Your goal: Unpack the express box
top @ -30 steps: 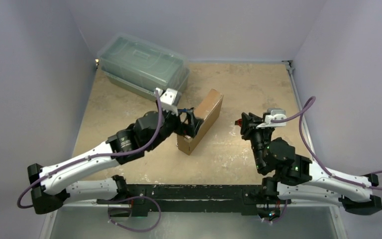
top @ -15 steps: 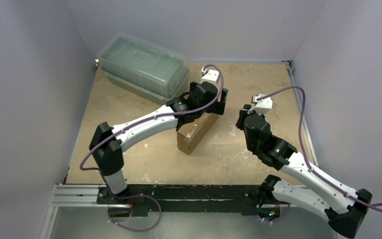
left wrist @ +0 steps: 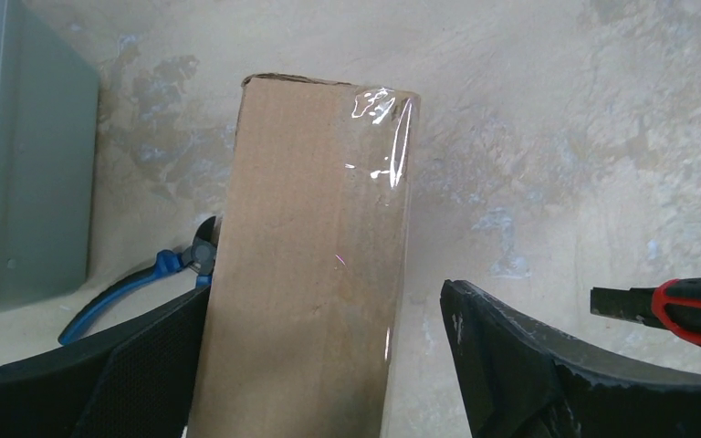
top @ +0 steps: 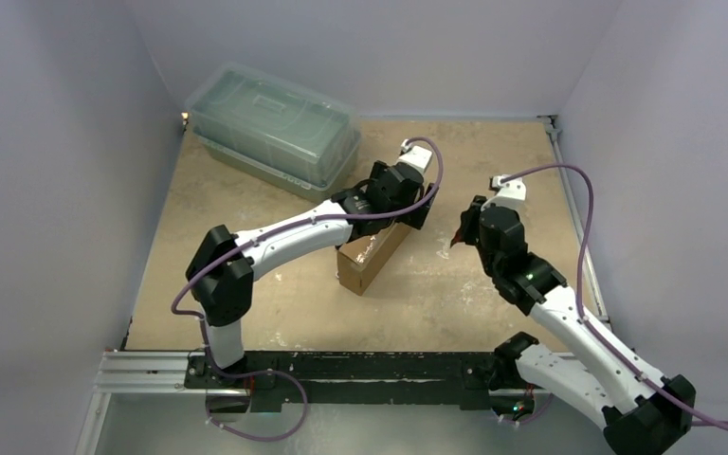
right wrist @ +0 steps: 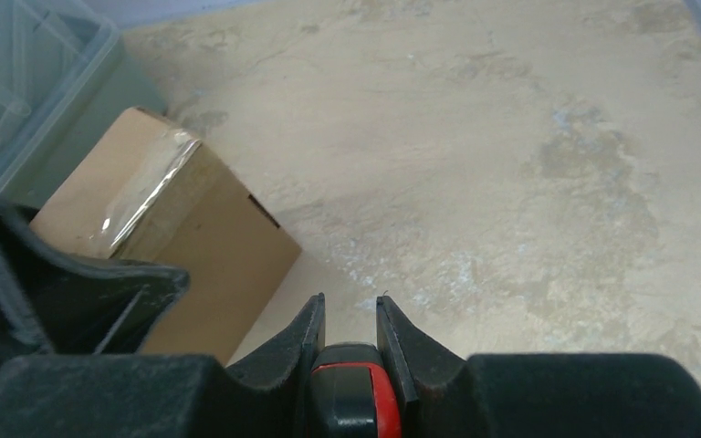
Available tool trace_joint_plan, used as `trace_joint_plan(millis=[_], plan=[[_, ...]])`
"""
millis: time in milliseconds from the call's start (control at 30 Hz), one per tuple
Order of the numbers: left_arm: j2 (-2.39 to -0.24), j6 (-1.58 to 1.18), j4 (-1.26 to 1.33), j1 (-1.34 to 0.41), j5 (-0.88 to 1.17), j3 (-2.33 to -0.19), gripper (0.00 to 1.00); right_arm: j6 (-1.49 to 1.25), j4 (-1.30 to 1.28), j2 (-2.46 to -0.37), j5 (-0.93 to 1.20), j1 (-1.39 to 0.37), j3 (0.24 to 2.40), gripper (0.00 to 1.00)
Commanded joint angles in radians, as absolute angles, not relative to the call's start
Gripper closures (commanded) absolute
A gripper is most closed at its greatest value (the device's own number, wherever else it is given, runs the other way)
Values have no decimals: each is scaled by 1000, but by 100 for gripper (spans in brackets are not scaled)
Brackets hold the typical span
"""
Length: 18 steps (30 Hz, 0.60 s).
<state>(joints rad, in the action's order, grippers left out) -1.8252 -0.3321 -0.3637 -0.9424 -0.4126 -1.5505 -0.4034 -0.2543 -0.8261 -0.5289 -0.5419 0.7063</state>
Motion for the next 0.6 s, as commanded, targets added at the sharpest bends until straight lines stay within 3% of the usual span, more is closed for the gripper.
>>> trace_joint_plan(millis=[0,267,567], plan=[[-1843,-247,-351,-927,-379,-1563,12,-382,-169,-834,-455,-536,730,100],[-1776,-75,-345,-925,-277,-1490,43,-346,-165,-806,-422,-537,747,100],[-1538,181,-329,-926,-104,-1250,52,-296,-101,-764,-362,-537,729,100]])
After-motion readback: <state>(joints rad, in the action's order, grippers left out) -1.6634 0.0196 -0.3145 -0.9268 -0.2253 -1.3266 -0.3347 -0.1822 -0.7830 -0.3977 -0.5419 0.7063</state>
